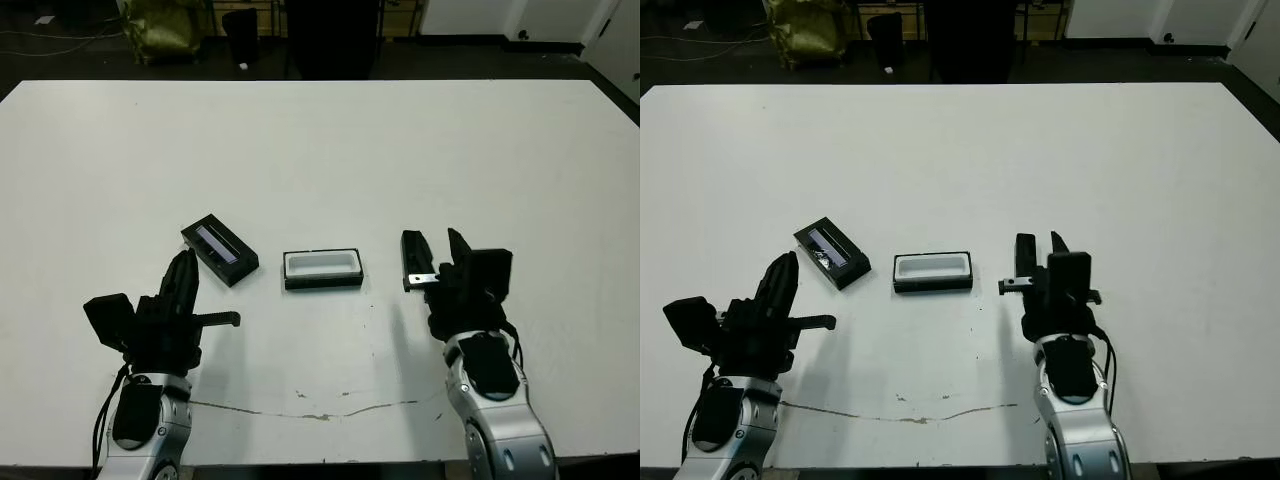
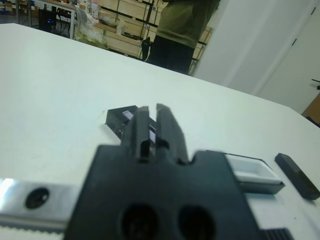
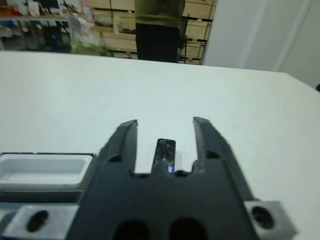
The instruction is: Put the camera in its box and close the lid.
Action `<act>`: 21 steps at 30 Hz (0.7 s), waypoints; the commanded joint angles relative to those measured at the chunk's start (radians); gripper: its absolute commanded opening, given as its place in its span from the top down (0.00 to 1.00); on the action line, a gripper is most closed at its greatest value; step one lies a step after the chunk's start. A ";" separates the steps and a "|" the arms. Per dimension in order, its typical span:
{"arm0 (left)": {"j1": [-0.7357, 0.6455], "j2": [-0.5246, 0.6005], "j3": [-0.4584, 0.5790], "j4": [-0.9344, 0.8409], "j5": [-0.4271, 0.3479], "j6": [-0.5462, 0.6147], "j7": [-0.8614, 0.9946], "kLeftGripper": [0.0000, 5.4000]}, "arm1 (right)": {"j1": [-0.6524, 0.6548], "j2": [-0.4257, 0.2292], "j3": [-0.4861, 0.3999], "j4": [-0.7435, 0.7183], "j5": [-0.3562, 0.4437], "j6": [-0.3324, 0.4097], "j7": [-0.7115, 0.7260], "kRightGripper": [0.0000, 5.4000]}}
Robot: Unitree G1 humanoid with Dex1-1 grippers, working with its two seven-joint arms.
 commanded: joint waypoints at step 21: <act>0.026 0.007 0.003 0.007 -0.001 0.025 0.004 1.00 | -0.068 0.053 -0.048 0.223 -0.010 -0.019 -0.032 0.00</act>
